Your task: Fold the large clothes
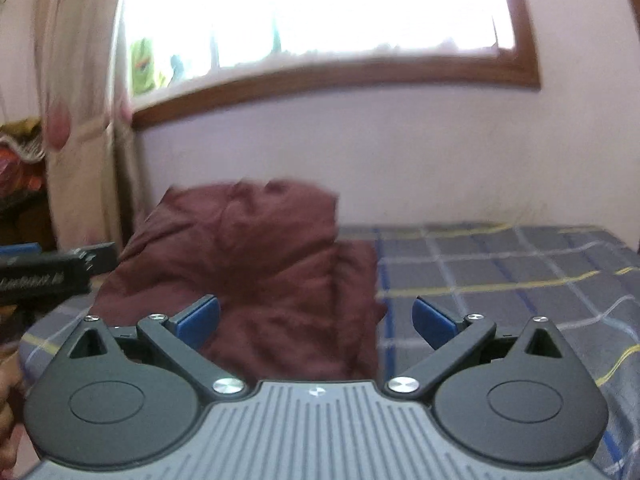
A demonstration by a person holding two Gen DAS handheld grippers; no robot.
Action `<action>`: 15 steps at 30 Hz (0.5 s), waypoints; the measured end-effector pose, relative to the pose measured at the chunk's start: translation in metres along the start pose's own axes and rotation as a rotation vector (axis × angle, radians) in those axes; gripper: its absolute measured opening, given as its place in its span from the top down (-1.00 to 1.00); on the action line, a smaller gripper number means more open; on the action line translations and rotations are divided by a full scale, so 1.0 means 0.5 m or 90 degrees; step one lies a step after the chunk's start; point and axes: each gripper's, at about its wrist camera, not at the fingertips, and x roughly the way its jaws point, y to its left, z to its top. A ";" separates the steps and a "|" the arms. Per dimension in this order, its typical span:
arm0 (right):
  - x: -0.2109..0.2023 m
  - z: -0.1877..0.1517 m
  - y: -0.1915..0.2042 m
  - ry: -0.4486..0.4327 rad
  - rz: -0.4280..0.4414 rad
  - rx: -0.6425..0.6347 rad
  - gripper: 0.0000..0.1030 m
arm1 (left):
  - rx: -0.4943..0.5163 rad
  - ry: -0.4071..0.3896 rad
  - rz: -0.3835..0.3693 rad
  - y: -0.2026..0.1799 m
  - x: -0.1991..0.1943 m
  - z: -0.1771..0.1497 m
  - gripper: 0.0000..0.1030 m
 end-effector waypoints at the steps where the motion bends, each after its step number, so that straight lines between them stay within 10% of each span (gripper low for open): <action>1: -0.001 -0.002 0.006 0.019 0.000 -0.003 -1.00 | -0.006 0.027 -0.004 0.002 0.000 0.002 -1.00; 15: -0.031 -0.025 0.067 0.174 -0.010 -0.031 -1.00 | -0.007 0.199 -0.033 0.010 -0.024 -0.029 -1.00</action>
